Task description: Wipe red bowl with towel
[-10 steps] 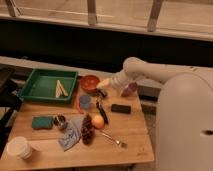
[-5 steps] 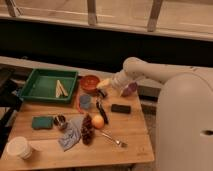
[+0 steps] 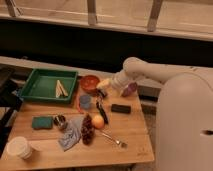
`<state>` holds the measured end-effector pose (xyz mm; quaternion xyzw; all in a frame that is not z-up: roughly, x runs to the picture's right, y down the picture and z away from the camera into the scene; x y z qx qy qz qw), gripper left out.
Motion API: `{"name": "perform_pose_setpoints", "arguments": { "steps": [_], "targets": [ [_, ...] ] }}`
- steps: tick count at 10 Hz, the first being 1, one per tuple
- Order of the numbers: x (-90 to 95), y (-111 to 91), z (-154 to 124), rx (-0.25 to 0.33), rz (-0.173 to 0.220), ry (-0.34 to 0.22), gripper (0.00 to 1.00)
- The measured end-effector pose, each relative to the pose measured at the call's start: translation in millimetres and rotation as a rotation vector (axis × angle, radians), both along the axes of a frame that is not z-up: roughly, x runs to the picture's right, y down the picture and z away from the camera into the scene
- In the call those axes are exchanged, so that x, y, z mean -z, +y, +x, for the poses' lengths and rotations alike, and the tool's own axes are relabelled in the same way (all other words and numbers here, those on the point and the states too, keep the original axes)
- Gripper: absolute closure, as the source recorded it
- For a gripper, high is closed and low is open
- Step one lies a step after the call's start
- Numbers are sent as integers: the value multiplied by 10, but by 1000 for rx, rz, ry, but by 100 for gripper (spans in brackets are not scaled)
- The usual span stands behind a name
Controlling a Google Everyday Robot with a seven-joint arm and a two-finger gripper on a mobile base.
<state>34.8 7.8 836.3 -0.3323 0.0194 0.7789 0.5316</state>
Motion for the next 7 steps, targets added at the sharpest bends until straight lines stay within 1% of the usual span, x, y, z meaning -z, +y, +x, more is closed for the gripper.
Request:
{"name": "perform_pose_setpoints", "arguments": {
  "steps": [2, 3, 4, 5, 7],
  "targets": [
    [1, 3, -4, 1, 0, -1, 20],
    [6, 14, -13, 12, -6, -5, 20],
    [16, 50, -98, 40, -12, -22, 20],
    [68, 121, -258, 75, -19, -50, 20],
    [221, 344, -553, 144, -29, -94, 20]
  ]
}}
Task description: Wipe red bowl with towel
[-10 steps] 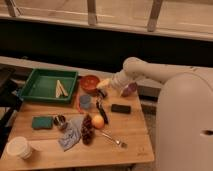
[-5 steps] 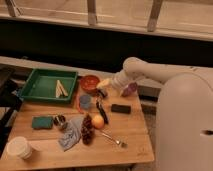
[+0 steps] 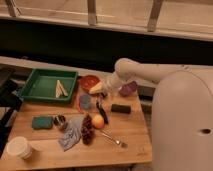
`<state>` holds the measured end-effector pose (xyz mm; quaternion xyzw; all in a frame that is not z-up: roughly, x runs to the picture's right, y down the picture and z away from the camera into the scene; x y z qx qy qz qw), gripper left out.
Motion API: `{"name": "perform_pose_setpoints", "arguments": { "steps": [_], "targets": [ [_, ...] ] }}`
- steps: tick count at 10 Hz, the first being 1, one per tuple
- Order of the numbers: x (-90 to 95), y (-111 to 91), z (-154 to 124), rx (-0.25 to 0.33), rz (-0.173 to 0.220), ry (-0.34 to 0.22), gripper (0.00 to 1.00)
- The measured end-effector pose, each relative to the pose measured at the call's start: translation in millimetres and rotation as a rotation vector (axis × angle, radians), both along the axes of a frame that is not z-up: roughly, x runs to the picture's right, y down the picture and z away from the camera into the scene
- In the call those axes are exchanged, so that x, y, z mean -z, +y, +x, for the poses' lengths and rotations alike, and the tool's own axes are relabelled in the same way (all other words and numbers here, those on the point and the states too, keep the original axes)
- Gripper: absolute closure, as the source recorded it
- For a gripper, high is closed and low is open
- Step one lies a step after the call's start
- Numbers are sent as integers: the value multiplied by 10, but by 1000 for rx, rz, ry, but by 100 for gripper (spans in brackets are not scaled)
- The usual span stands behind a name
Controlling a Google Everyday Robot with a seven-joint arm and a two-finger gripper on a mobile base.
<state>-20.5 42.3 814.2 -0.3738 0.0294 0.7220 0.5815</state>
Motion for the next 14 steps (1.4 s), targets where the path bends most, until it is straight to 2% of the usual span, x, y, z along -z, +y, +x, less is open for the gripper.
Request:
{"name": "perform_pose_setpoints", "arguments": {
  "steps": [3, 5, 6, 8, 9, 14],
  "targets": [
    [246, 350, -580, 117, 13, -45, 20],
    [344, 518, -846, 179, 30, -51, 20],
    [409, 627, -1065, 225, 42, -65, 20],
    [498, 815, -1285, 283, 35, -104, 20],
    [531, 869, -1341, 304, 31, -125, 20],
    [521, 872, -1341, 309, 35, -128, 20]
  ]
}}
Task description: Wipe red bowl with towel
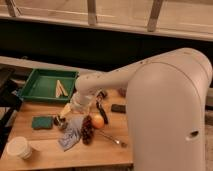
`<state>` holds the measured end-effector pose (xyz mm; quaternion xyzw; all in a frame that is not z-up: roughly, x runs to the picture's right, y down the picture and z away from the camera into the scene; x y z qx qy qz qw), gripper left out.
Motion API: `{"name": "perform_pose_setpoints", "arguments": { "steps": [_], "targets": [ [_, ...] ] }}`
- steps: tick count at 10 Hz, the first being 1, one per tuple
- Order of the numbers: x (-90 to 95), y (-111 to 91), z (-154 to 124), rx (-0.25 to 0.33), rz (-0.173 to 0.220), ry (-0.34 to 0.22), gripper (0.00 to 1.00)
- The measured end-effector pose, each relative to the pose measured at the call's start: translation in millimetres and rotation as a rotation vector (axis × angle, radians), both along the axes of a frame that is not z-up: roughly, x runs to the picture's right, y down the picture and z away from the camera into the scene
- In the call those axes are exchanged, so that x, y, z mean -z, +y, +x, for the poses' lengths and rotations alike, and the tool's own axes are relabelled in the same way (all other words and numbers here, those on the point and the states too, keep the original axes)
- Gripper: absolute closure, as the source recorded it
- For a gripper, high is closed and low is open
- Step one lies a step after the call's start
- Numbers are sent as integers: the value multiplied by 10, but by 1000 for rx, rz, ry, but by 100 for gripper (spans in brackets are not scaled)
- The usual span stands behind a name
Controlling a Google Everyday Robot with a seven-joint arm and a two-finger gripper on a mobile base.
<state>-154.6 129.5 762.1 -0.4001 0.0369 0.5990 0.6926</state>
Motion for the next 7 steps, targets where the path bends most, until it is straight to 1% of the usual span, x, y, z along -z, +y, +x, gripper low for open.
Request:
{"name": "perform_pose_setpoints", "arguments": {
  "steps": [1, 2, 4, 6, 7],
  "targets": [
    [-28, 40, -61, 14, 2, -17, 20],
    [-57, 131, -229, 38, -5, -50, 20],
    [-90, 287, -455, 68, -23, -93, 20],
    [-152, 403, -473, 75, -50, -99, 20],
    [-151, 432, -488, 75, -54, -100, 20]
  ]
}}
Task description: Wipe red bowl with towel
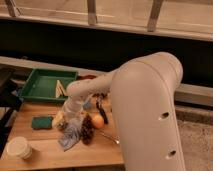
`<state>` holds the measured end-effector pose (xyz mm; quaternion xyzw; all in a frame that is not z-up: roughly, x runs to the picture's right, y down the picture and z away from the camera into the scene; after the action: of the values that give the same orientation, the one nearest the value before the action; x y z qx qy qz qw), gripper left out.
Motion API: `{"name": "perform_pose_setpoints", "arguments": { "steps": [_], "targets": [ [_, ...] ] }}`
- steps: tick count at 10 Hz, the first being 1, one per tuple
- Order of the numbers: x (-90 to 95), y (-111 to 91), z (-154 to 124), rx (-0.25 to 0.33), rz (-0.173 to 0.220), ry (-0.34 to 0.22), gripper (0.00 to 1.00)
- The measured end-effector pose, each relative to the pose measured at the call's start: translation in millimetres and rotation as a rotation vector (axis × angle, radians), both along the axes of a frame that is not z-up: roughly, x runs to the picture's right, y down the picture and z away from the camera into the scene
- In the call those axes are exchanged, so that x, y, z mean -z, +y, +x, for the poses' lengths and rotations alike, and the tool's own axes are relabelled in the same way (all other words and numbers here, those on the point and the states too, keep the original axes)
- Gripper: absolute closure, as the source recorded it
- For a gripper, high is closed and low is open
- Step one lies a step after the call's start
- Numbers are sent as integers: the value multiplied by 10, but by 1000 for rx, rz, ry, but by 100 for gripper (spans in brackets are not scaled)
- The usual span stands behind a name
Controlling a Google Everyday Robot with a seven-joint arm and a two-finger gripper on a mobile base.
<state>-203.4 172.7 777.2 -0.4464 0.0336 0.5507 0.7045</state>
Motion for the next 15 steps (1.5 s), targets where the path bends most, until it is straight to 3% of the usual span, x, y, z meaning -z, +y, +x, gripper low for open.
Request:
{"name": "perform_pose_setpoints", "arguments": {
  "steps": [5, 10, 11, 13, 15],
  "targets": [
    [-4, 236, 113, -2, -49, 29, 20],
    [-132, 468, -60, 10, -111, -12, 20],
    [-171, 513, -36, 2, -126, -8, 24],
    [-198, 536, -26, -4, -131, -2, 40],
    [-168, 535, 13, 3, -139, 1, 63]
  ]
}}
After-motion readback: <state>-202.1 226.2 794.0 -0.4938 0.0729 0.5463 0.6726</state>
